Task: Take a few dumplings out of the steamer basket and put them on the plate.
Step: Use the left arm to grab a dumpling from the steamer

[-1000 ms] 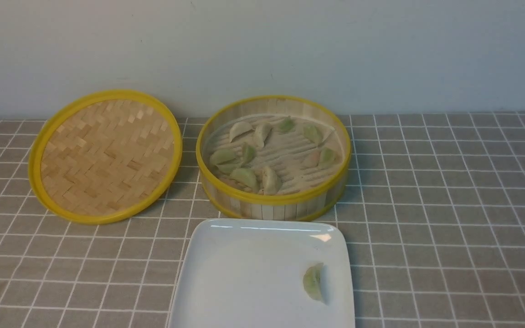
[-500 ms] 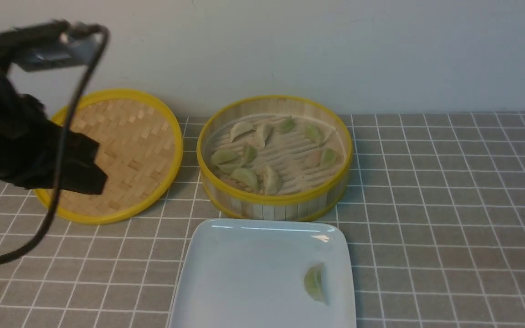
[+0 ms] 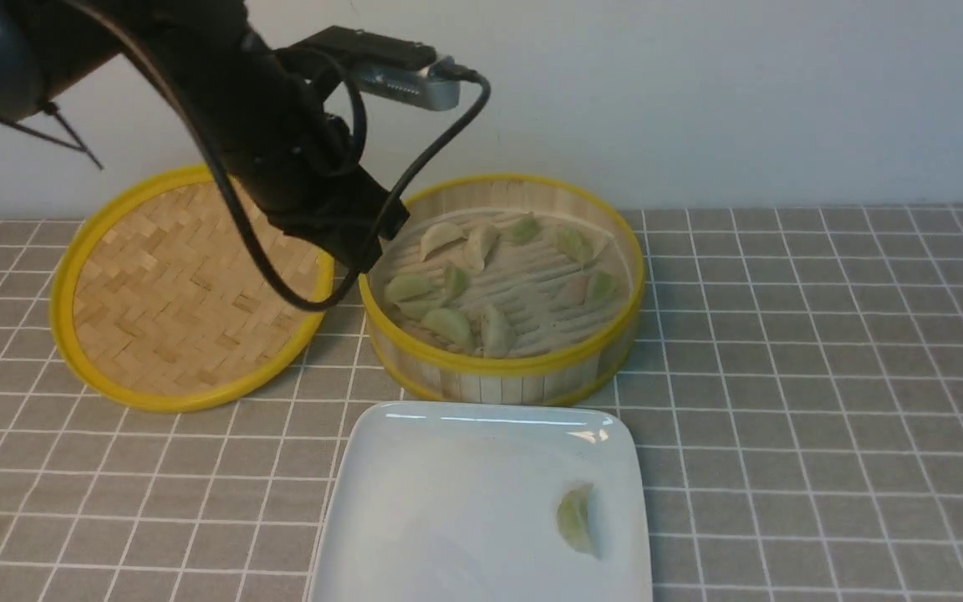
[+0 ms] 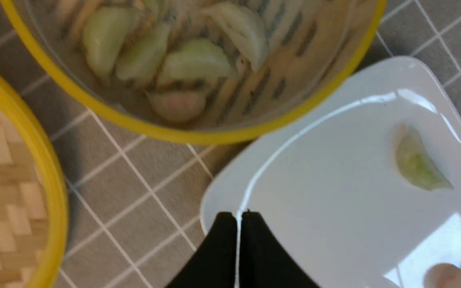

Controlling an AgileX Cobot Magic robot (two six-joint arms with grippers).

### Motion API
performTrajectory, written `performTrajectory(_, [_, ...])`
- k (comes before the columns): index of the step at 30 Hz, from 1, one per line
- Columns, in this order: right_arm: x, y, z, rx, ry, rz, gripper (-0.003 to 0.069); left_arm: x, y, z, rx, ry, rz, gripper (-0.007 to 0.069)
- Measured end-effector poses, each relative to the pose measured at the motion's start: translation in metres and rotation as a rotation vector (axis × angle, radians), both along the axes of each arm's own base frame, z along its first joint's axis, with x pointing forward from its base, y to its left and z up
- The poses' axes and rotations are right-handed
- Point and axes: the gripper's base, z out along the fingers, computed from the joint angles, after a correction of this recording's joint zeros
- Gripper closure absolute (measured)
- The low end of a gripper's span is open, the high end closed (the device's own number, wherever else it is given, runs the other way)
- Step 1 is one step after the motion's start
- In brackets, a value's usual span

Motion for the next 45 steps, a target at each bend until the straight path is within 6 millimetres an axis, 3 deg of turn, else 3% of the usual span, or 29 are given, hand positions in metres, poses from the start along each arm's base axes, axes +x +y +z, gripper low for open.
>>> performTrajectory(6, [0.008, 0.005, -0.007, 0.041, 0.040, 0.013, 0.0663, 0.030, -0.017, -0.022, 0.048, -0.108, -0.034, 0.0558])
performTrajectory(12, [0.008, 0.009, -0.008, 0.095, 0.044, 0.032, 0.0663, 0.067, -0.026, -0.084, 0.099, -0.168, 0.020, 0.0314])
performTrajectory(17, [0.010, 0.010, -0.006, 0.105, 0.023, 0.031, 0.0663, 0.082, -0.027, -0.119, 0.132, -0.183, 0.056, 0.0170])
performTrajectory(23, [0.012, 0.011, -0.006, 0.115, 0.009, 0.029, 0.0663, 0.090, -0.028, -0.135, 0.146, -0.201, 0.061, 0.0151])
performTrajectory(26, [0.012, 0.011, -0.005, 0.117, 0.007, 0.029, 0.0663, 0.092, -0.029, -0.141, 0.144, -0.199, 0.078, 0.0179])
performTrajectory(28, [0.012, 0.011, -0.005, 0.120, 0.006, 0.029, 0.0663, 0.095, -0.030, -0.151, 0.127, -0.184, 0.106, 0.0242])
performTrajectory(32, [0.012, 0.011, -0.005, 0.121, 0.007, 0.029, 0.0663, 0.094, -0.032, -0.155, 0.102, -0.148, 0.127, 0.0354])
performTrajectory(40, [0.012, 0.011, -0.005, 0.122, 0.007, 0.030, 0.0663, 0.092, -0.033, -0.144, 0.112, -0.032, 0.153, 0.0357])
performTrajectory(45, [0.012, 0.011, -0.005, 0.124, 0.007, 0.031, 0.0663, 0.094, -0.036, -0.090, 0.101, -0.011, 0.153, 0.0361])
